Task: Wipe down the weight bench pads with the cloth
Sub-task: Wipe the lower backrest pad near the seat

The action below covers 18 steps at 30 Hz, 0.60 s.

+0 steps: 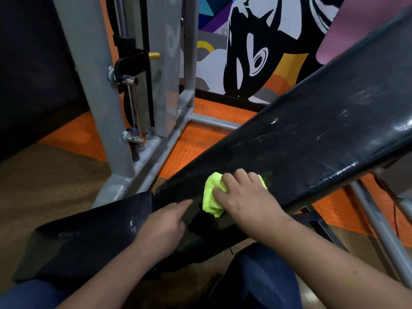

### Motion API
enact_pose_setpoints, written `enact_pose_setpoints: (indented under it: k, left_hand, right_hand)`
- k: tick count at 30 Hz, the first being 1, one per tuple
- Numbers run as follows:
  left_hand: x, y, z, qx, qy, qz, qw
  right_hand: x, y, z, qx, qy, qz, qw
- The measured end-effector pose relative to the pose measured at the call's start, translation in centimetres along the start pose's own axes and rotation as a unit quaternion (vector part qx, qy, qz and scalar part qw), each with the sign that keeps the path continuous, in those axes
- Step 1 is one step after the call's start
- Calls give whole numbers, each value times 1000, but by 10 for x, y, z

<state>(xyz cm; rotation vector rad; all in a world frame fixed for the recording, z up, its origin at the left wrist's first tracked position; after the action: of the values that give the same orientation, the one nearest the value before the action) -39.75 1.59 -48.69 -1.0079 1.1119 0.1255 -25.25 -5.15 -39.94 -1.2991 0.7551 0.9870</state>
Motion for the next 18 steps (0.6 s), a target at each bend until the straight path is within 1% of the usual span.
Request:
enact_pose_setpoints:
  k: [2, 5, 7, 11, 12, 16, 18]
  left_hand:
    - [-3, -3, -3, 8, 7, -9, 1000]
    - [-11, -2, -5, 16, 5, -7, 1000]
    - [-15, 2, -6, 19, -4, -1, 1000]
    - [-26, 9, -12, 31, -7, -15, 999]
    - [-28, 13, -13, 35, -11, -19, 999]
    - [-24, 30, -10, 48, -30, -35, 998]
    - [-20, 37, -9, 54, -33, -45, 997]
  right_hand:
    - [-1, -6, -9, -24, -5, 11, 1000]
    - [-7, -17, -1, 21, -6, 7, 1000]
    - [-6, -9, 4, 30, -5, -2, 1000]
    - [-2, -1, -13, -22, -20, 6, 1000]
    - [-3, -5, -14, -21, -18, 7, 1000]
    - [-4, -7, 2, 51, -27, -5, 998]
    - [4, 9, -5, 24, -24, -9, 999]
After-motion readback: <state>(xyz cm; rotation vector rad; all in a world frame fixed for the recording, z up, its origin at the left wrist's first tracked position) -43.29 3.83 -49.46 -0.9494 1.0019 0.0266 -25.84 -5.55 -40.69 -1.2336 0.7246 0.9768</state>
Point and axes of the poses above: each hand's wrist, its own z-axis towards the middle knuckle, its own x-axis out of the palm, y = z × x, the point moved 7 cm from there along z, towards the middle knuckle, and after that the axes turned 7 degrees about x, right-handed, at the moved point
